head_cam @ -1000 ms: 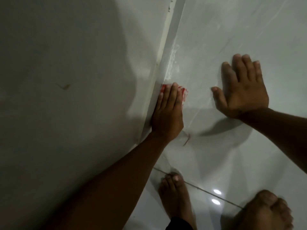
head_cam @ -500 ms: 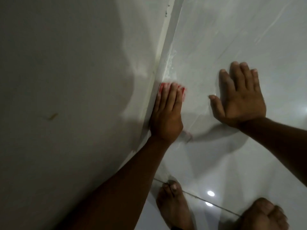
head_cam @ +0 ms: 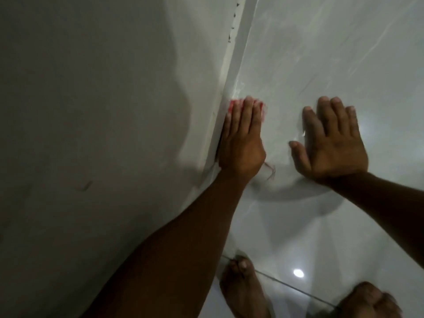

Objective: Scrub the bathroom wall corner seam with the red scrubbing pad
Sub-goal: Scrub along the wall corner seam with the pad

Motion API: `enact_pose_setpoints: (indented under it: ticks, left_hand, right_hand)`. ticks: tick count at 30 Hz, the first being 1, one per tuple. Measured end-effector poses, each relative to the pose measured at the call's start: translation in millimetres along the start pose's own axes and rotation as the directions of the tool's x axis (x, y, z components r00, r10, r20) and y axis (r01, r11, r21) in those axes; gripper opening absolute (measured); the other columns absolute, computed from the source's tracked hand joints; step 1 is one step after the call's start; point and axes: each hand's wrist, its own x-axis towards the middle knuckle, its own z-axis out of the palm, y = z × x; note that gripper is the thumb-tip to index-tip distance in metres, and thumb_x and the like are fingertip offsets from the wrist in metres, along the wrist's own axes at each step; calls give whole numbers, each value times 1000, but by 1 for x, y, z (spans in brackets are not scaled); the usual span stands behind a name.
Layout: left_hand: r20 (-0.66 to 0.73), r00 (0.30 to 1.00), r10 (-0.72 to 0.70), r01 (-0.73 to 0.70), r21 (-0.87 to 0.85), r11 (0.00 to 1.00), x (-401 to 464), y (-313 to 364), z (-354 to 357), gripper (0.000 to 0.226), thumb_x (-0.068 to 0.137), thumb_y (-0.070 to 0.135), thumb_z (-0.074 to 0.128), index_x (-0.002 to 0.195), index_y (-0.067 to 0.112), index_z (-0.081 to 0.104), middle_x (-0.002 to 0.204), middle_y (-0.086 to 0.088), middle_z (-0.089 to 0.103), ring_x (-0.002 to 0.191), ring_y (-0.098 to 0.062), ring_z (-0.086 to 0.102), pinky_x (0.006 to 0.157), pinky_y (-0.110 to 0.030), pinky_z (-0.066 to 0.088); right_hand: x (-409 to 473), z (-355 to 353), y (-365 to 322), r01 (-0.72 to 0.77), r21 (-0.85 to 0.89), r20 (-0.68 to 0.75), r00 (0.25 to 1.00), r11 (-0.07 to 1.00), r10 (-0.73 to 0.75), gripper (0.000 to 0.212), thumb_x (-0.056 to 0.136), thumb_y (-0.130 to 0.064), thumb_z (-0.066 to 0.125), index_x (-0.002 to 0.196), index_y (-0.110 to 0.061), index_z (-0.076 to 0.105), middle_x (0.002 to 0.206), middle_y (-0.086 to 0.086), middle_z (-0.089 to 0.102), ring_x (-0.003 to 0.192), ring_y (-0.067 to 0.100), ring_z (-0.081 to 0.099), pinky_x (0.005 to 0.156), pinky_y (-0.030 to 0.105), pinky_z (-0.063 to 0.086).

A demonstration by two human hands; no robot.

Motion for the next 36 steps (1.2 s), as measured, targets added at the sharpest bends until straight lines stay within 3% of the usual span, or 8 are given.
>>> enact_pose_setpoints:
  ticks: [2, 6, 12, 16, 22, 25, 30, 36]
  left_hand:
    - [24, 999, -45, 45, -9, 999, 13, 2, 1, 72, 87, 15, 25, 159, 14, 18, 167, -11, 24, 156, -33, 15, 128, -47, 15]
    - [93, 995, 26, -34, 87, 996, -31, -7, 2, 69, 93, 13, 32, 160, 13, 15, 168, -12, 20, 156, -33, 11, 127, -49, 17]
    - [68, 998, 8, -9, 20, 1000, 21, 0, -1, 78, 85, 10, 37, 160, 13, 15, 168, -13, 18, 156, -34, 10, 128, -49, 15]
    - [98, 992, 83, -89, 62, 994, -1, -7, -1, 72, 92, 11, 40, 160, 12, 16, 168, -14, 19, 156, -35, 10, 127, -50, 15]
    - [39, 995, 93, -95, 51, 994, 43, -3, 3, 68, 93, 12, 35, 159, 10, 17, 167, -16, 22, 156, -36, 13, 128, -49, 14]
    - [83, 991, 107, -115, 102, 988, 14, -4, 0, 68, 93, 13, 33, 160, 10, 18, 167, -16, 20, 156, -35, 10, 128, -50, 13]
    - [59, 989, 138, -143, 103, 984, 79, -3, -4, 70, 97, 18, 44, 159, 6, 16, 167, -19, 18, 155, -39, 11, 128, -51, 13]
    - [146, 974, 173, -189, 104, 976, 27, -3, -2, 69, 99, 23, 43, 160, 8, 14, 168, -18, 15, 156, -39, 8, 127, -53, 12]
  right_hand:
    - [-1, 1, 2, -15, -18, 16, 1000, 1000, 15, 80, 98, -56, 44, 159, -5, 36, 166, 28, 27, 156, 42, 20, 130, 43, -6]
    - [0, -3, 0, -12, 9, 34, 999, 1000, 11, 79, 97, -54, 46, 159, -4, 37, 166, 28, 26, 156, 44, 20, 130, 46, -2]
    - [1, -3, -1, -30, -15, 99, 995, 999, 31, 81, 99, -58, 38, 161, -6, 33, 169, 26, 23, 159, 41, 15, 130, 47, -2]
    - [-1, -6, -1, -32, -3, 36, 999, 999, 32, 79, 97, -54, 48, 159, -4, 39, 167, 26, 28, 157, 42, 21, 130, 49, 3]
    - [3, -3, -5, -258, -49, 79, 962, 965, 261, 89, 99, -66, 33, 165, -7, 20, 172, 23, 11, 161, 37, 5, 128, 49, -8]
    - [3, -6, -7, -281, -39, 71, 956, 959, 283, 89, 99, -65, 35, 165, -6, 20, 172, 23, 13, 161, 38, 7, 128, 52, -5]
    - [2, -1, -5, -274, -63, 64, 958, 960, 278, 90, 99, -67, 32, 165, -7, 18, 173, 22, 11, 161, 36, 4, 128, 49, -9]
    - [3, -5, -5, -296, -75, 103, 947, 952, 303, 90, 99, -67, 33, 166, -8, 18, 173, 21, 10, 161, 36, 3, 129, 52, -5]
